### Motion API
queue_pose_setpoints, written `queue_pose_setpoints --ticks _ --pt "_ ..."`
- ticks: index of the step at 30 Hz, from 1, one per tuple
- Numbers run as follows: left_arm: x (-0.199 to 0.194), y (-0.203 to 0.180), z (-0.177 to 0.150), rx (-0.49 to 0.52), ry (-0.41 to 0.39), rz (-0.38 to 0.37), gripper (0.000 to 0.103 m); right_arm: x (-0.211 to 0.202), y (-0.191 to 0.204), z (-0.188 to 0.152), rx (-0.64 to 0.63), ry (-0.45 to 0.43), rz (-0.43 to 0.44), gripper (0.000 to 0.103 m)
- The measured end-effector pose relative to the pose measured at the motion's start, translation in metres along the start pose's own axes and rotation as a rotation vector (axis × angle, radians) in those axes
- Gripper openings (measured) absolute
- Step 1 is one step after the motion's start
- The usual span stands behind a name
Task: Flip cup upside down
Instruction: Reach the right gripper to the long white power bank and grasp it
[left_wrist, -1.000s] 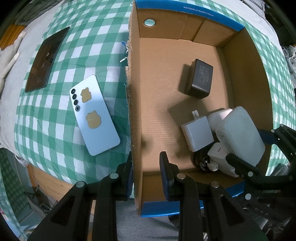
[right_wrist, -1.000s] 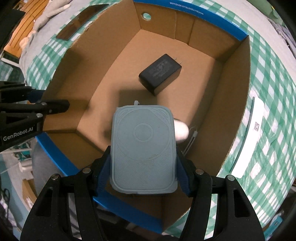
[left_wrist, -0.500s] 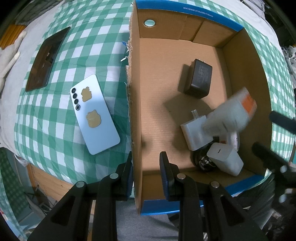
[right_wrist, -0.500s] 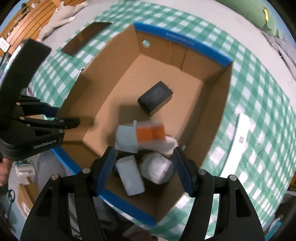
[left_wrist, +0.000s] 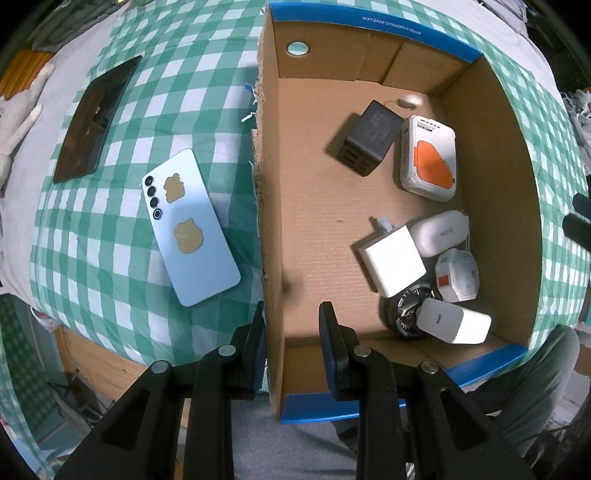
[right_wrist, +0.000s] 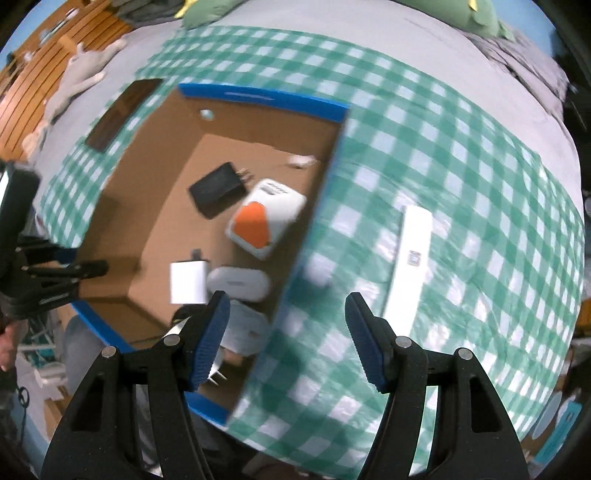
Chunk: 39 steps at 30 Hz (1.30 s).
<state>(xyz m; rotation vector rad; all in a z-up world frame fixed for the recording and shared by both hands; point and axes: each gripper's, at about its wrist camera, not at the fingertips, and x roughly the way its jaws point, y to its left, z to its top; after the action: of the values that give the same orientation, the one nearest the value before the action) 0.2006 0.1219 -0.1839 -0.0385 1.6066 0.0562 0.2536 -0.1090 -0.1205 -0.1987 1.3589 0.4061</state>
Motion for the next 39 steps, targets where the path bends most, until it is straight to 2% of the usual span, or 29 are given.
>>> queue_pose_setpoints --ticks 10,18,22,27,33,39 --pt "0.001 0.000 -0.002 0.004 -0.001 -0.001 0.025 0.018 -0.062 -0.003 0.115 0.023 -0.033 0.066" --pt "0.000 0.000 -0.004 0.003 -0.003 -0.008 0.025 0.055 -0.119 -0.007 0.231 0.069 -0.048 0.066" --pt "-0.001 0.001 -0.005 0.003 -0.002 -0.009 0.025 0.078 -0.138 -0.012 0.278 0.102 -0.026 0.066" --pt "0.000 0.000 -0.005 0.004 0.000 -0.009 0.025 0.095 -0.146 -0.010 0.300 0.111 -0.011 0.066" --pt "0.000 0.000 -0.005 0.002 0.000 -0.011 0.025 0.113 -0.148 0.005 0.288 0.117 -0.043 0.066" --pt "0.002 0.001 -0.007 0.007 0.004 -0.016 0.025 0.130 -0.152 0.010 0.296 0.148 -0.071 0.057"
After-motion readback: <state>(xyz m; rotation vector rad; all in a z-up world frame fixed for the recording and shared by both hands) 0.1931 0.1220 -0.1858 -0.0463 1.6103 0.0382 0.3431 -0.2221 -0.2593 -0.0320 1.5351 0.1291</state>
